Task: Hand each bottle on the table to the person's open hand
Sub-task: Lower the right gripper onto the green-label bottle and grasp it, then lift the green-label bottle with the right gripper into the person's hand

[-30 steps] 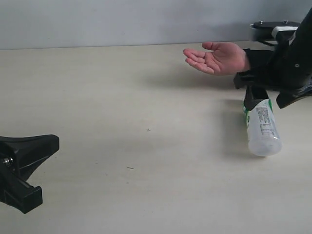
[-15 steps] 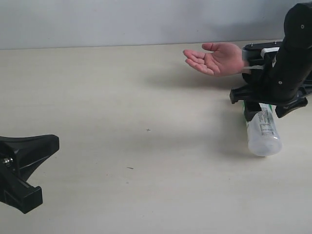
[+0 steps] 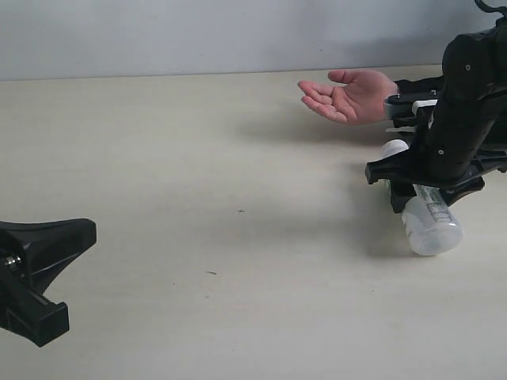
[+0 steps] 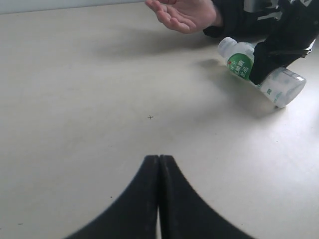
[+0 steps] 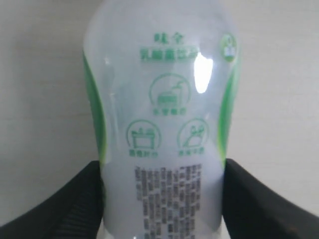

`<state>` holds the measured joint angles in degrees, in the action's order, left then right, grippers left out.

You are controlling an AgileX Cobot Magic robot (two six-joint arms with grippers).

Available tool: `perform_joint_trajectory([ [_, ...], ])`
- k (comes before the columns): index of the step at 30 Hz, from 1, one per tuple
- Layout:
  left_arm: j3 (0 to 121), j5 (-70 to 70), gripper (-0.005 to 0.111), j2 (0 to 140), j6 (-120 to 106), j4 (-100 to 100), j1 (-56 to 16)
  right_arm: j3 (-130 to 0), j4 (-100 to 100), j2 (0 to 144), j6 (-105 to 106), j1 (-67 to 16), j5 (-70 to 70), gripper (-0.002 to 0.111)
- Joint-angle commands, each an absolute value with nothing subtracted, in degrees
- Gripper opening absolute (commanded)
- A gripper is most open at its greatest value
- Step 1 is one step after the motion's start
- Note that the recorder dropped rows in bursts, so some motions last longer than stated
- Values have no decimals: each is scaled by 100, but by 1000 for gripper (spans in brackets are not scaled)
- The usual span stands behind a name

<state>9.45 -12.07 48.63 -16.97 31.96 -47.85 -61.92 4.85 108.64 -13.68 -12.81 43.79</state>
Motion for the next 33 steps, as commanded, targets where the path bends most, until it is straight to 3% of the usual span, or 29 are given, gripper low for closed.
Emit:
perform_joint_trajectory([
  [1, 912, -1241, 0, 4826, -1670, 3185, -4799, -6214, 466, 10868, -1352, -1302, 4362, 29],
  [4, 912, -1241, 0, 4826, -1680, 3185, -4799, -6214, 494, 10777, -1315, -1302, 4364, 2],
  [5, 912, -1241, 0, 4826, -1680, 3185, -4799, -6214, 494, 10724, -1314, -1302, 4350, 0],
  [20, 912, -1226, 0, 4826, -1680, 3185, -4799, -6473, -1479, 9335, 356, -1334, 4399, 0],
  [33, 912, -1228, 0, 4826, -1679, 3185, -4799, -9737, -1217, 10630, 294, -1334, 5705, 0],
])
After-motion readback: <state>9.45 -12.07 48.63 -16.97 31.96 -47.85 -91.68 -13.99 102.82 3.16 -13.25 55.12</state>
